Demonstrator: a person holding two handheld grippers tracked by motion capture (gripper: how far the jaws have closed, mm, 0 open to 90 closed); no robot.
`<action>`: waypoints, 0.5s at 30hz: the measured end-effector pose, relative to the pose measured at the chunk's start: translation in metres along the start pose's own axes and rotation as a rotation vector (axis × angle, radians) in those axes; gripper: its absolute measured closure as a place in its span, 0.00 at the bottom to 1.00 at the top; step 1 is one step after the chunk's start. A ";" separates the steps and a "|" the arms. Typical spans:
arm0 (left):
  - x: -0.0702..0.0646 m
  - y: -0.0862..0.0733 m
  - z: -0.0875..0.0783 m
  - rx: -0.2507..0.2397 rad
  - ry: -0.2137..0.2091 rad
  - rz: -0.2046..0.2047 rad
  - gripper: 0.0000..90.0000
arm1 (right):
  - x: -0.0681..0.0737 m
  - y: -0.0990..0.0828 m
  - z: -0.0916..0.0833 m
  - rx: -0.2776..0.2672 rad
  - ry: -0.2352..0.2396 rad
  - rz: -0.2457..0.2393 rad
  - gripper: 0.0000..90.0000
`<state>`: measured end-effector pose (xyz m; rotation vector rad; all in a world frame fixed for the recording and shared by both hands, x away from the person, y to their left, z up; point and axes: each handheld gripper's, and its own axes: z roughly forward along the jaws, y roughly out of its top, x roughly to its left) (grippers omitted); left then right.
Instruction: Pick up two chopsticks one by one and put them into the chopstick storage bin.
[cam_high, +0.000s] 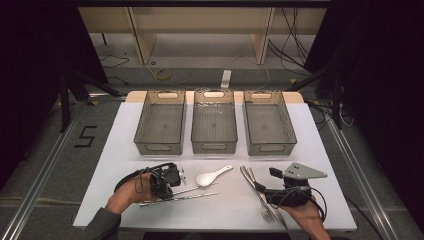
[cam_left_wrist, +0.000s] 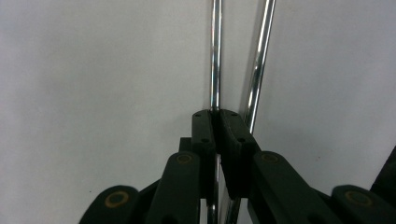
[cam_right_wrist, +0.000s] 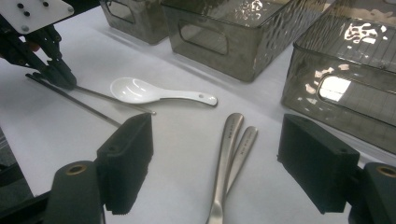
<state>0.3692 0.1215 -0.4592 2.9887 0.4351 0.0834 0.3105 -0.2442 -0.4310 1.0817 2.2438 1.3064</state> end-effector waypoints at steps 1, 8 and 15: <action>0.000 0.000 0.000 -0.002 -0.002 0.001 0.93 | 0.000 0.000 0.000 0.002 0.001 0.001 0.30; -0.002 0.000 0.000 0.004 0.007 0.044 0.94 | 0.001 0.000 0.001 0.005 0.008 -0.007 0.30; -0.005 0.001 -0.009 -0.016 -0.001 0.069 0.94 | 0.001 0.001 0.001 0.007 0.014 -0.016 0.30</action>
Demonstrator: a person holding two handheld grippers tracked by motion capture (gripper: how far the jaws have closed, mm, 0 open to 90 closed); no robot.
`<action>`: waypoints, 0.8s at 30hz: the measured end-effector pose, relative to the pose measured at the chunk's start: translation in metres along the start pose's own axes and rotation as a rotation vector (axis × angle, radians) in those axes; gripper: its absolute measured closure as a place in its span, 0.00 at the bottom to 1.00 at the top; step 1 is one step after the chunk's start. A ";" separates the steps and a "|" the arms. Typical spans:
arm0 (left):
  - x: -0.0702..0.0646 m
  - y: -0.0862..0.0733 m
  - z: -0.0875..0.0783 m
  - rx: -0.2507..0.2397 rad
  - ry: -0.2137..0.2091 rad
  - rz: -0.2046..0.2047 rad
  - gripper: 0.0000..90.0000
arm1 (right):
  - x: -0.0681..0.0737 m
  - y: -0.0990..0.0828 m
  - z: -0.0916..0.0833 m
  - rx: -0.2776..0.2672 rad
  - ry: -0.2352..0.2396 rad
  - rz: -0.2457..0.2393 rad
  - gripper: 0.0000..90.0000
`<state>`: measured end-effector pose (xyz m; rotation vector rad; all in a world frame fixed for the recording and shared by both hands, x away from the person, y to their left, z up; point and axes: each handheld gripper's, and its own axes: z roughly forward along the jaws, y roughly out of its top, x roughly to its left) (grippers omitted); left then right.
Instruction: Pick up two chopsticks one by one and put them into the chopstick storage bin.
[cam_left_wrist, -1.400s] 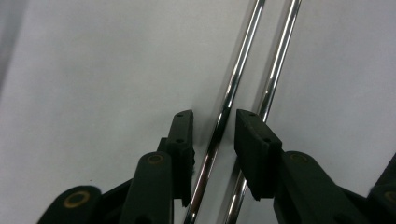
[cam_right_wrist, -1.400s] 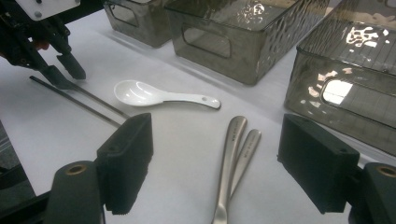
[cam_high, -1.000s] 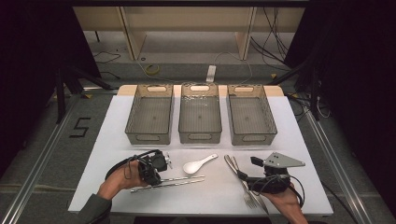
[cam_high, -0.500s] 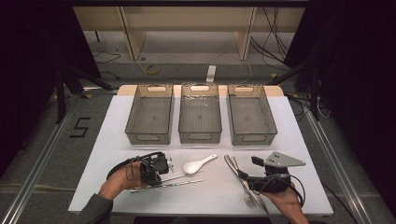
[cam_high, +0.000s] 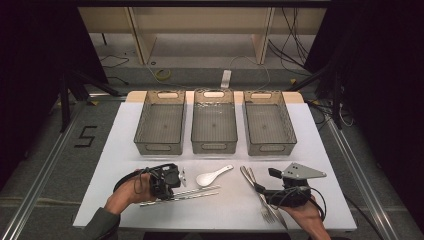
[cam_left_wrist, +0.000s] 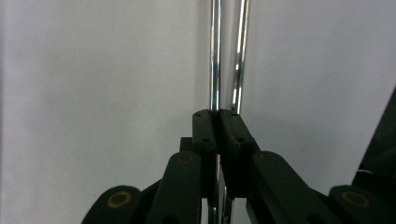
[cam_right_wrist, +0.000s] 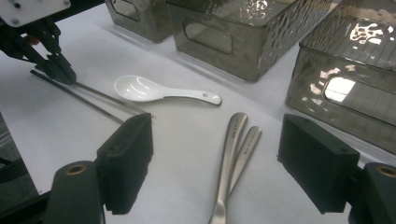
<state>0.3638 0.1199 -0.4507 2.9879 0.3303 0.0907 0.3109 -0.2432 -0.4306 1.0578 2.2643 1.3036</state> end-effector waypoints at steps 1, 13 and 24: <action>-0.001 0.001 -0.001 -0.005 0.000 0.005 0.94 | 0.000 0.000 0.000 0.000 0.000 0.000 0.30; -0.003 0.005 -0.024 -0.139 0.017 -0.059 0.94 | -0.001 0.000 -0.001 -0.001 -0.007 0.007 0.30; 0.015 -0.001 -0.056 -0.317 0.031 -0.214 0.94 | 0.000 0.000 -0.001 -0.003 -0.005 0.009 0.30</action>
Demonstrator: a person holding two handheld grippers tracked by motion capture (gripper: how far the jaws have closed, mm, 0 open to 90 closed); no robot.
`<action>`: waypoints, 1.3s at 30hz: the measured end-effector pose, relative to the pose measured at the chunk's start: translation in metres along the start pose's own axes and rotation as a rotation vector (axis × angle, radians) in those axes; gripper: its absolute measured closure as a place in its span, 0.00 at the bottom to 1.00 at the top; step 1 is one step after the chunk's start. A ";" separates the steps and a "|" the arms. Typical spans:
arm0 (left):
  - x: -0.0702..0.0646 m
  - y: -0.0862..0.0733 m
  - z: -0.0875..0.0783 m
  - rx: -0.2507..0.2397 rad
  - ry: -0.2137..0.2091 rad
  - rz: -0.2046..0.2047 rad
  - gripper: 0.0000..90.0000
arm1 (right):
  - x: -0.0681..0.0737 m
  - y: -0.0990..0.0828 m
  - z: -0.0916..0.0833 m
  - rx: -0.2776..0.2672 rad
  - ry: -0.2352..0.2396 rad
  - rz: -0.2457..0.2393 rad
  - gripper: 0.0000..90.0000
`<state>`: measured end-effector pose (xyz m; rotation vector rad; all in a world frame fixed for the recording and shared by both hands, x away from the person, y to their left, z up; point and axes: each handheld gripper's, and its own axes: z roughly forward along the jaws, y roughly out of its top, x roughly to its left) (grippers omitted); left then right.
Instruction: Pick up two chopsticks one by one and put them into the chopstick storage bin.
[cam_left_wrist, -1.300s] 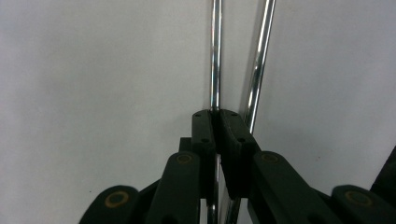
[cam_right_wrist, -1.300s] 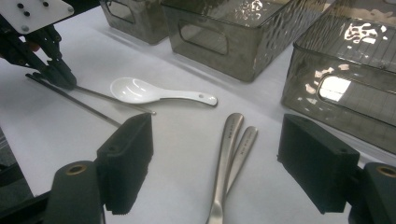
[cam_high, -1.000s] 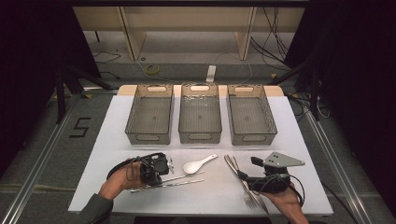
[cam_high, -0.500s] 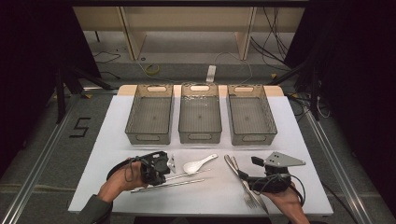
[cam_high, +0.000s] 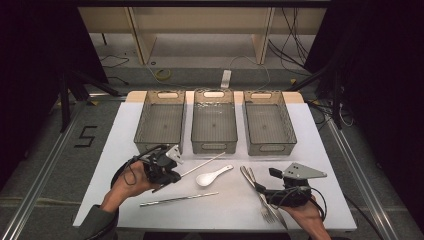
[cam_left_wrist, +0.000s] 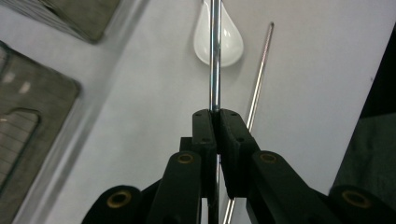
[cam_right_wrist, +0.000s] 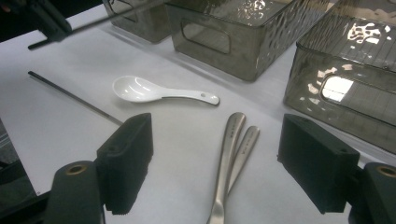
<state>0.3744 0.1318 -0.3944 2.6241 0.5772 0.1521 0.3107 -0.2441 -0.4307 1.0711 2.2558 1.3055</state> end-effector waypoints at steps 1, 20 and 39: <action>0.003 0.001 -0.003 -0.013 0.000 -0.002 0.94 | 0.000 0.000 0.000 0.002 0.000 -0.002 0.30; 0.079 0.019 -0.044 -0.159 0.150 -0.240 0.94 | 0.001 0.000 -0.002 -0.020 0.013 -0.003 0.30; 0.147 0.015 -0.043 -0.166 0.254 -0.438 0.94 | 0.000 0.000 -0.002 -0.016 0.017 0.002 0.29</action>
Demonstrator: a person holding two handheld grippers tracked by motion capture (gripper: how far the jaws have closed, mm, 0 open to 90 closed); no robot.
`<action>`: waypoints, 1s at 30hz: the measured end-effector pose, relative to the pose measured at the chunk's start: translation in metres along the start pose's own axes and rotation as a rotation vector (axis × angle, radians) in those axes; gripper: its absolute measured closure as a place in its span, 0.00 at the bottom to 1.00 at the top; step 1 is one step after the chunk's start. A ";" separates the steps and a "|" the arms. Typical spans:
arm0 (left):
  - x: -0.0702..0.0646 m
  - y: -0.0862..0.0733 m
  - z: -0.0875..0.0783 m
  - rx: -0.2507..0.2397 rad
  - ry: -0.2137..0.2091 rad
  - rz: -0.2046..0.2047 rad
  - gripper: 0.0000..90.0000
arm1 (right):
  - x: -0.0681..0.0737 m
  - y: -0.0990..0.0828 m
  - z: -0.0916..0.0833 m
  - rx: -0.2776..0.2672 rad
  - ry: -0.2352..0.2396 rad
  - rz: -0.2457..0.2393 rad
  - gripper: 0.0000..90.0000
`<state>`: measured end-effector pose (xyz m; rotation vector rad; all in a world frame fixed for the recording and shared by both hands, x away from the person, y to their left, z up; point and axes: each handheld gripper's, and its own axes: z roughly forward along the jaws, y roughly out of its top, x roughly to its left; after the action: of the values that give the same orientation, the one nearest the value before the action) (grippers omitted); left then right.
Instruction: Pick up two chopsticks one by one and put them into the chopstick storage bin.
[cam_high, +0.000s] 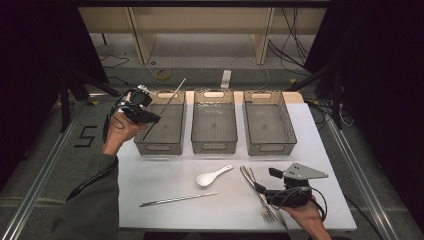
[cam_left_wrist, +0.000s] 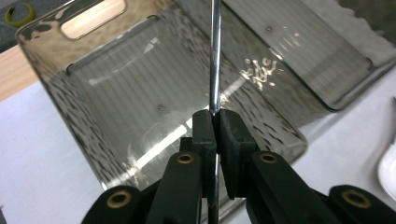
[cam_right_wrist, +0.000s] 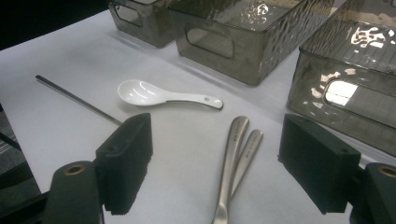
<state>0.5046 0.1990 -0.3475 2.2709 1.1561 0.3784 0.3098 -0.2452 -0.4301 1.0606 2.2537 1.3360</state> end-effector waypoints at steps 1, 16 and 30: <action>0.003 0.000 0.001 0.002 0.002 -0.010 0.94 | 0.000 0.000 0.000 0.000 0.000 0.000 0.29; 0.029 -0.015 0.022 0.019 0.053 -0.124 0.94 | 0.000 0.000 0.001 0.000 0.003 0.000 0.29; 0.039 -0.033 0.038 0.017 0.079 -0.197 0.94 | -0.001 0.000 0.001 0.001 0.004 0.001 0.30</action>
<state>0.5241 0.2328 -0.3973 2.1486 1.4138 0.3844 0.3108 -0.2451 -0.4310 1.0607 2.2574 1.3392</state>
